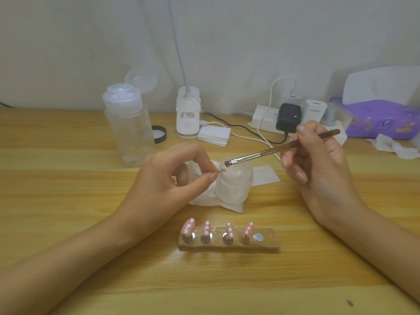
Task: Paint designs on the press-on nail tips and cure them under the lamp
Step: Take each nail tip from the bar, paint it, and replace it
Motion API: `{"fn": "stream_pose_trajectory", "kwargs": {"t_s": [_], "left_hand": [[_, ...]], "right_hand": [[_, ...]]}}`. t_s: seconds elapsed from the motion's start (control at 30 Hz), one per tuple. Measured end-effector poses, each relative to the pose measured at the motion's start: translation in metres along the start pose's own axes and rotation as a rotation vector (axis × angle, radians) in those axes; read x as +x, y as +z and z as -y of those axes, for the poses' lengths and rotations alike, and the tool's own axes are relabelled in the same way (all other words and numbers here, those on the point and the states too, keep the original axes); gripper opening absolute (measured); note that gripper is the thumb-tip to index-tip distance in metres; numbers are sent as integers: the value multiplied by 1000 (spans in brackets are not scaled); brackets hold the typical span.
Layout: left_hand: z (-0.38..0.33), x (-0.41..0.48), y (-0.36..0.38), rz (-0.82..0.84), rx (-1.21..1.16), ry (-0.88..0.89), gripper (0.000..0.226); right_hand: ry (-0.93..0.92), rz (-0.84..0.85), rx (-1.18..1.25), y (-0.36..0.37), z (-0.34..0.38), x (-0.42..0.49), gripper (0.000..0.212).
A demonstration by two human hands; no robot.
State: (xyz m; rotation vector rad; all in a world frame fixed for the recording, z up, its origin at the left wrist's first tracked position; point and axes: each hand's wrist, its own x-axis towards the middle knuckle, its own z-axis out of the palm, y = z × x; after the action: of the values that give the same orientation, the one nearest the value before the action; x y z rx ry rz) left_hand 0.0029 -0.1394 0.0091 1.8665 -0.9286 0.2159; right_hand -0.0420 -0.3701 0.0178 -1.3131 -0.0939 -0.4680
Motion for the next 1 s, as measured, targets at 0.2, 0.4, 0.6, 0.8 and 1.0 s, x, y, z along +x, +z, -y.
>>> {"fn": "stream_pose_trajectory", "kwargs": {"t_s": [0.2,0.4,0.6,0.8,1.0], "left_hand": [[-1,1,0,-6,-7,2,9],[0,0,0,-6,-1,-2,9],[0,-1,0,-6,7,-12,8],[0,0,0,-8,5,-8,8],[1,-1,0,0,0,-12,8]], "right_hand": [[-16,-6,-115,0,-3,-1,27],[-53,-40,-117,-2,-3,-1,29],[-288,19,-271,4,8,-4,29],[-321,194,-385,13,9,-9,26],[-249,193,-404,15,8,-7,27]]}}
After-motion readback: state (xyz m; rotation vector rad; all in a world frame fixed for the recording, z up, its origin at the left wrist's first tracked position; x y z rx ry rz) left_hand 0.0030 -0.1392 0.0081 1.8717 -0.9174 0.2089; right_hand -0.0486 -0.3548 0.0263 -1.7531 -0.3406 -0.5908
